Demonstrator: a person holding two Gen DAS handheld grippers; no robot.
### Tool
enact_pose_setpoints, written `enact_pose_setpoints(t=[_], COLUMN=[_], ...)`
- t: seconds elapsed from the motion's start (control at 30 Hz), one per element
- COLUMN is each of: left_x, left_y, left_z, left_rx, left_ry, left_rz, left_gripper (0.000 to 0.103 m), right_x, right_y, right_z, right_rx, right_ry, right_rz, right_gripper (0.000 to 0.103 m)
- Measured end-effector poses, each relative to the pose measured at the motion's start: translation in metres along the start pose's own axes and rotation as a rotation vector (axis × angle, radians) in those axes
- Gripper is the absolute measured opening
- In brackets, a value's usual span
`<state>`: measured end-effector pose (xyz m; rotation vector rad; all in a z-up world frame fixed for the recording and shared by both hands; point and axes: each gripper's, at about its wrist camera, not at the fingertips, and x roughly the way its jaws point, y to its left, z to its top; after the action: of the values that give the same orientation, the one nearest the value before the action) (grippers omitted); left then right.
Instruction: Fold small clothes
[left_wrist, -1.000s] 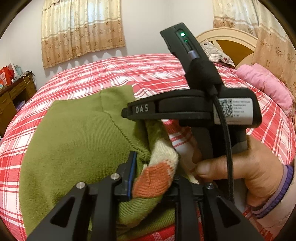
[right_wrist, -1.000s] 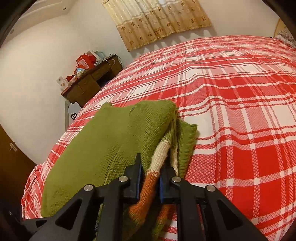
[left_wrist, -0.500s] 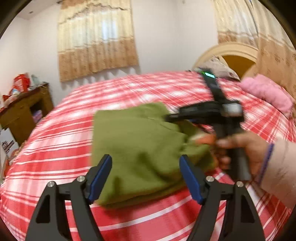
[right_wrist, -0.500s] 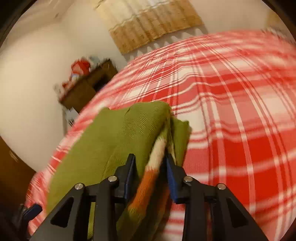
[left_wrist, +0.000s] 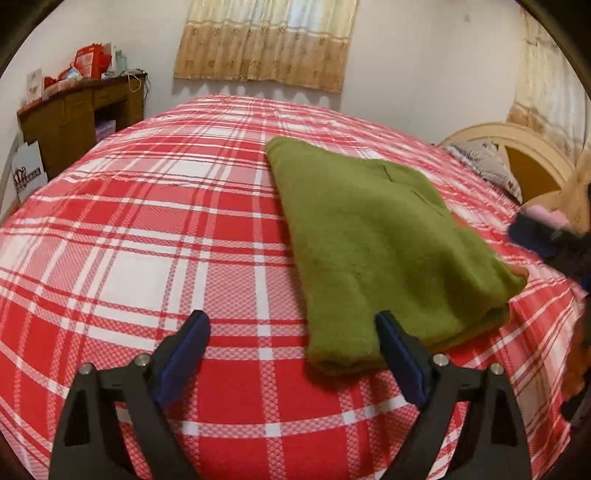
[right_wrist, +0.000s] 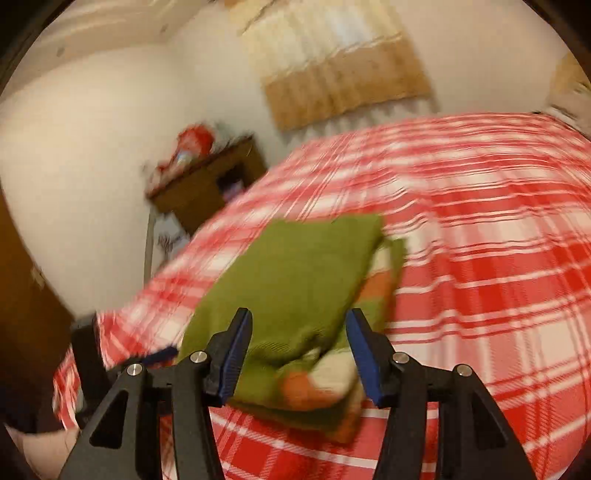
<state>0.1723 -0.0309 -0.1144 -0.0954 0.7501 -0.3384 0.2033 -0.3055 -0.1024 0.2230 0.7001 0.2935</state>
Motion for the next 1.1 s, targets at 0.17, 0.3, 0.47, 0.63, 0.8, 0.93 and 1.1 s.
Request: enact_pose_setpoints(t=[0.17, 0.3, 0.47, 0.63, 0.8, 0.93, 1.1], left_x=[-0.003, -0.007, -0.008, -0.008, -0.009, -0.009, -0.009], left_y=[-0.002, 0.002, 0.003, 0.004, 0.004, 0.005, 0.004], left_z=[-0.008, -0.011, -0.011, -0.012, -0.011, -0.011, -0.011], left_rx=[0.009, 0.020, 0.029, 0.033, 0.026, 0.028, 0.027], left_ry=[-0.007, -0.004, -0.004, -0.006, -0.006, -0.006, -0.007], left_rz=[0.000, 0.002, 0.009, 0.016, 0.008, 0.009, 0.008], left_gripper=[0.096, 0.098, 0.101, 0.101, 0.101, 0.102, 0.102], right_x=[0.038, 0.027, 0.026, 0.032, 0.029, 0.023, 0.024], right_y=[-0.002, -0.008, -0.007, -0.007, -0.010, 0.011, 0.014], right_z=[-0.029, -0.040, -0.045, -0.046, -0.045, -0.043, -0.032], right_rx=[-0.017, 0.046, 0.079, 0.106, 0.162, -0.010, -0.063], right_ry=[0.123, 0.112, 0.139, 0.103, 0.109, 0.145, 0.201], right_rz=[-0.054, 0.003, 0.065, 0.065, 0.114, 0.022, 0.039], right_gripper=[0.043, 0.039, 0.029, 0.029, 0.030, 0.030, 0.030])
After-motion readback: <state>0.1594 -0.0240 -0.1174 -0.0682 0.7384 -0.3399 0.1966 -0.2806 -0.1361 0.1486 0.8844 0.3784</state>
